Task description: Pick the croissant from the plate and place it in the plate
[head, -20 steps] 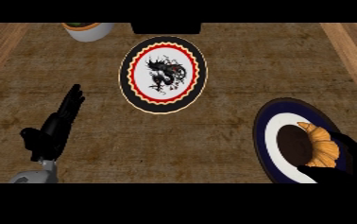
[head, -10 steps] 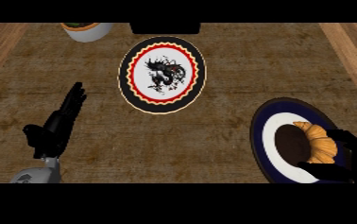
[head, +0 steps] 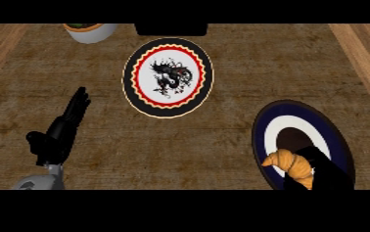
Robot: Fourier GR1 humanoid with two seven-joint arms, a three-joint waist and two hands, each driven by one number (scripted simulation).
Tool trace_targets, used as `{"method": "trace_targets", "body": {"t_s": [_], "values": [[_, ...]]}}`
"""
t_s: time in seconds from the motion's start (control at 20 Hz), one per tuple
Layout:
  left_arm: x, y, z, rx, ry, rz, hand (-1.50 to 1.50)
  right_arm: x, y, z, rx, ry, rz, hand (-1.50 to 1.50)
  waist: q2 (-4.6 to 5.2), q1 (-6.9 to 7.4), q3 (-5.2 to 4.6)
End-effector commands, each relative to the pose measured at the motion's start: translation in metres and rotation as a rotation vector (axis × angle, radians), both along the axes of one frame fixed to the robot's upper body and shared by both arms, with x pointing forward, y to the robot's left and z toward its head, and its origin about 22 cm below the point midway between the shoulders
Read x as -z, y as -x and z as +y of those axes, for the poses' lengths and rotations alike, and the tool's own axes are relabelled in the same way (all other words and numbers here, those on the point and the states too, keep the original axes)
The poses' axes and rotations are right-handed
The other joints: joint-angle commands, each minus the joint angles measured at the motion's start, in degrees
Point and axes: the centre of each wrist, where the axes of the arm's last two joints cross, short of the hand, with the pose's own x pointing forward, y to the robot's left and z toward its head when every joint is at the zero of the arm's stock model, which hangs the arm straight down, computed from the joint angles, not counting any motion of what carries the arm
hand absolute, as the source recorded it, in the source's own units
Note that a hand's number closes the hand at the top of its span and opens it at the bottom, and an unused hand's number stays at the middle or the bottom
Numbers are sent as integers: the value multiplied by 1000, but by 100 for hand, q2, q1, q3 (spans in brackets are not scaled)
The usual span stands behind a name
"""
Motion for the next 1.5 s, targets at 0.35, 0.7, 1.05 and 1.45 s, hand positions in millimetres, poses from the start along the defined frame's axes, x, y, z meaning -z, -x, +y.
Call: {"method": "trace_targets", "body": {"t_s": [0.35, 0.7, 1.05, 1.45], "values": [[-2, -8, 10, -18, -6, -1, 0, -93, 41, 132, -35, 105, -187, 150, 29, -22, 94], [-8, -17, 9, 6, -9, -4, 0, -137, 41, 167, -53, 217, -412, 150, 43, 27, 96], [-15, -13, 0, 0, -21, -9, 0, -152, 0, 184, -110, 175, -437, 150, 59, 113, 103], [2, -11, -2, 40, -3, -5, 0, -156, -69, 204, -181, 130, -338, 150, 92, 184, 99]]}}
